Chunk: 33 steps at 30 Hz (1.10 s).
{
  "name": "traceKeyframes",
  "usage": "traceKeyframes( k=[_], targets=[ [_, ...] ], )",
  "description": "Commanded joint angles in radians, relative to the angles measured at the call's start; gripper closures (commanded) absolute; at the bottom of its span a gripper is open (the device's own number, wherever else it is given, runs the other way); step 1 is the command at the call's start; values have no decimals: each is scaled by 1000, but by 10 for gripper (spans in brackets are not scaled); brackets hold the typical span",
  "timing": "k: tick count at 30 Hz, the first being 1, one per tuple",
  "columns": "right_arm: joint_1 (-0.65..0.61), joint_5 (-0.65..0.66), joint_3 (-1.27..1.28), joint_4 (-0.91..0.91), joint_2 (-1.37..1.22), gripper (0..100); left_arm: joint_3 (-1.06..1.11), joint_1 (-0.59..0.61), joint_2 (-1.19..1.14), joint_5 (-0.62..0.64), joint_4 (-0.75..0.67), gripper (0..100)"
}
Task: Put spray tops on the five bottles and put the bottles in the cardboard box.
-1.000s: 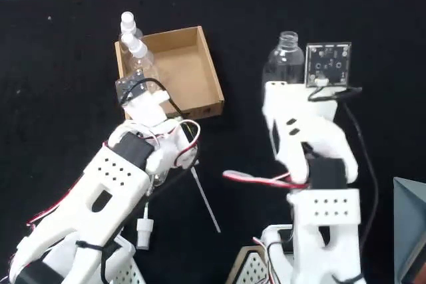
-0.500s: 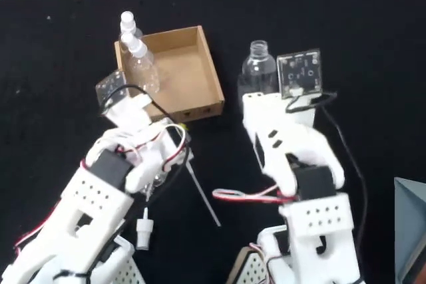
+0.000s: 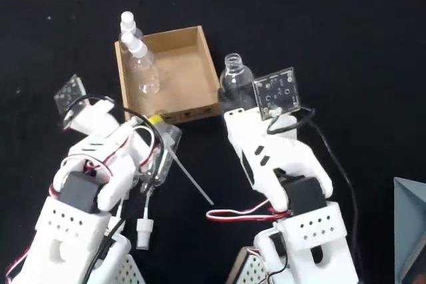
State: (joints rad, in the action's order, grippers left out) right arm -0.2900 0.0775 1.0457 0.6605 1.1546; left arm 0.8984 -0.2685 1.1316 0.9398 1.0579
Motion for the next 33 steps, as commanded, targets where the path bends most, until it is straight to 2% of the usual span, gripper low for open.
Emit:
traceKeyframes(
  k=[1, 7, 25, 33],
  targets=[
    [-26, 12, -5, -44, 38, 907, 21, 59, 72, 18, -58, 972],
    [-26, 5, -4, -41, 38, 907, 99, 117, 166, 18, -132, 972],
    [-43, 3, 12, -43, 39, 907, 188, 193, 379, 34, -141, 972],
    [-43, 3, 30, -51, 61, 907, 272, 259, 448, 61, -255, 972]
  ],
)
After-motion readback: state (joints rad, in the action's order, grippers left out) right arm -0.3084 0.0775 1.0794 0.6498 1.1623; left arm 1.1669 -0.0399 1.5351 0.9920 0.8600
